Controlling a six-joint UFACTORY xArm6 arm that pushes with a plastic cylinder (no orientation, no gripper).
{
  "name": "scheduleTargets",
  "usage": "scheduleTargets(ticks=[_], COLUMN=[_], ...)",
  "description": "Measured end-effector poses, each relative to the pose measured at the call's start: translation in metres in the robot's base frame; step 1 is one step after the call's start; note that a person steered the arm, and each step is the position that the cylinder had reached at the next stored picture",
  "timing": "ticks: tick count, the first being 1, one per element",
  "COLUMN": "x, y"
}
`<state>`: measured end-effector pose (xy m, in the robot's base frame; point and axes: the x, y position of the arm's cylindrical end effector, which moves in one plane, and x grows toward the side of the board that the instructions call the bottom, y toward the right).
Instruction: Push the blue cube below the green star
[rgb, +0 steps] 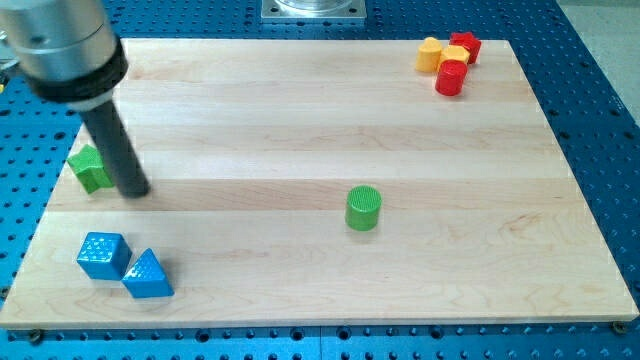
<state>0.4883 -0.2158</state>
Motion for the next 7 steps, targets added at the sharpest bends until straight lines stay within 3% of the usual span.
scheduleTargets(ticks=[1,2,4,5,7], x=[-0.016,-0.056,0.098,0.130,0.074], y=[-0.051,-0.039,-0.063,-0.013,-0.003])
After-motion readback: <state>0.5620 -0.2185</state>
